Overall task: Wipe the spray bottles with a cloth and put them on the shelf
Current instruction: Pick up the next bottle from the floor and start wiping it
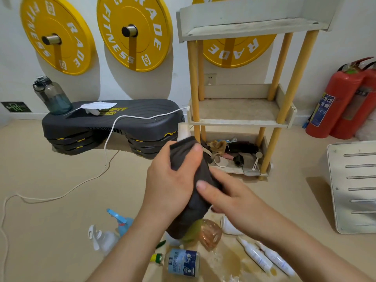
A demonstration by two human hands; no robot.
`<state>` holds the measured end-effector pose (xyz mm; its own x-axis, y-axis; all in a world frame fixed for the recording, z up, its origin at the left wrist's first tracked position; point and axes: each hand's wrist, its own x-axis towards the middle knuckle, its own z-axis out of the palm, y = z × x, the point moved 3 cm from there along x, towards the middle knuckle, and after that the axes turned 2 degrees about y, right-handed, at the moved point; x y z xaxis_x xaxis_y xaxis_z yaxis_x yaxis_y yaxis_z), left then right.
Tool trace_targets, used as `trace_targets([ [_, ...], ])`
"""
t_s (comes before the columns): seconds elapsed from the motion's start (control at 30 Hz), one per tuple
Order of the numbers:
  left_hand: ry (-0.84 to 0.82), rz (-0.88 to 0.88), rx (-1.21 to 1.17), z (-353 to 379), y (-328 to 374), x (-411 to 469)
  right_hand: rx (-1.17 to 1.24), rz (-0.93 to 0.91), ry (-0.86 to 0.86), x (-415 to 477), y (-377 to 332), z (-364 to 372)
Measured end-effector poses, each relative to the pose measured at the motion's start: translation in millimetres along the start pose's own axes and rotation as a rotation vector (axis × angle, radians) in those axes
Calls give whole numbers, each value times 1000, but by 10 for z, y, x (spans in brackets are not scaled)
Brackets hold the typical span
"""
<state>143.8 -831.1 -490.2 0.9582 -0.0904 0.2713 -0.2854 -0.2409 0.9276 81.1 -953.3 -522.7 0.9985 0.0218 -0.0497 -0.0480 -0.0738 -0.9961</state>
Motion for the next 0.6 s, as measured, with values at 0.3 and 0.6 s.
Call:
trace_targets([
  [0.3,60,-98,-260,-2,-30,-11,-163,180,163,-5,65,36],
  [0.6,-3,79,-186,253,-96,-238,148,57,264,9,54,-2],
])
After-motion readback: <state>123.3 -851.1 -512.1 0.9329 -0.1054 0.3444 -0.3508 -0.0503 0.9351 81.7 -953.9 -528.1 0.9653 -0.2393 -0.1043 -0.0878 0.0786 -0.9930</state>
